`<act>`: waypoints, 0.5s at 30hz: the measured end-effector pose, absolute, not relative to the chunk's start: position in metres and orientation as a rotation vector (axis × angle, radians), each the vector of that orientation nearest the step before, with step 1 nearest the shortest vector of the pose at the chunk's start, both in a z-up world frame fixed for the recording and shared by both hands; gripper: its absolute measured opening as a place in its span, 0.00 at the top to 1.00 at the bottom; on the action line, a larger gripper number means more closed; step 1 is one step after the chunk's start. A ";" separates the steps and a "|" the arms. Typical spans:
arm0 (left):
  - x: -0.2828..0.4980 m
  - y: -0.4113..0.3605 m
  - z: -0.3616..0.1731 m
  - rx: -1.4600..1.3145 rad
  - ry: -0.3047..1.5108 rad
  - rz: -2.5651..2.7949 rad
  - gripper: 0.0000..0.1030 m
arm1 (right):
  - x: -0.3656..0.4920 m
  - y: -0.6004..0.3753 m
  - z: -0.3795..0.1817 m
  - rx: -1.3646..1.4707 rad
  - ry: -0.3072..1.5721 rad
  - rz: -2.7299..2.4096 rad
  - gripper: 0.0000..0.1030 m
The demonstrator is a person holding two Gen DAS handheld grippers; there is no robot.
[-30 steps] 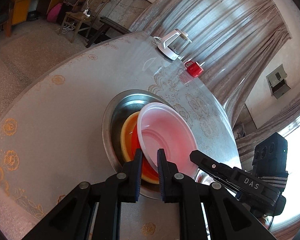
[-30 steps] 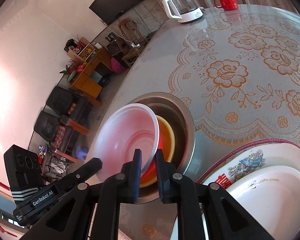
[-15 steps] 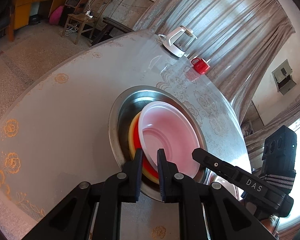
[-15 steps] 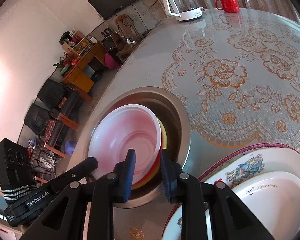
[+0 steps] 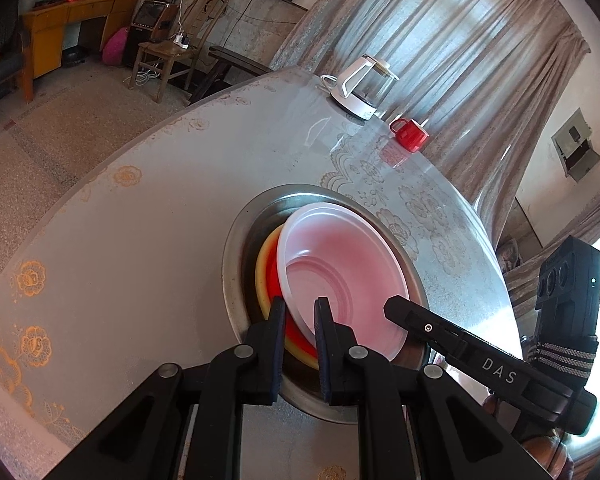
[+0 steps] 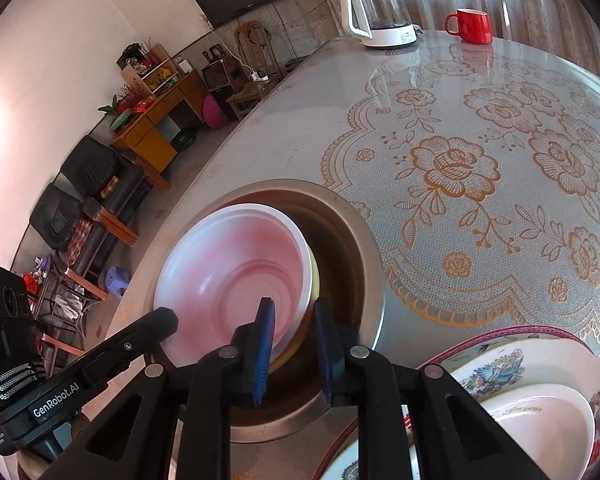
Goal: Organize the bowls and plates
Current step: 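Lower the red bowl into the steel basin onto the yellow bowl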
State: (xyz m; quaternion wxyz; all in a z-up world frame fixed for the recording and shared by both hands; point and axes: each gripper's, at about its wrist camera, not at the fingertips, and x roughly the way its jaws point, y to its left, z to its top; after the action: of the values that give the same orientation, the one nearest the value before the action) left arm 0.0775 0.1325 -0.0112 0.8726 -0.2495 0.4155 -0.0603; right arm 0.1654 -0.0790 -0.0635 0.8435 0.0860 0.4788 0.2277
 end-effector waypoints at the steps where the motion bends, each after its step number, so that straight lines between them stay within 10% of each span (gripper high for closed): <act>1: 0.077 0.132 -0.011 -0.518 0.867 -0.125 0.86 | 0.164 -0.078 -0.063 0.174 1.007 0.480 0.83; 15: 0.079 0.125 -0.009 -0.432 0.850 -0.080 0.86 | 0.150 -0.068 -0.062 0.071 0.969 0.450 0.80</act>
State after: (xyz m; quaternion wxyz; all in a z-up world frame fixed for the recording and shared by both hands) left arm 0.0789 0.1251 -0.0086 0.8876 -0.2080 0.4091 -0.0387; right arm 0.1504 -0.0678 -0.0618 0.8600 0.0338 0.4618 0.2144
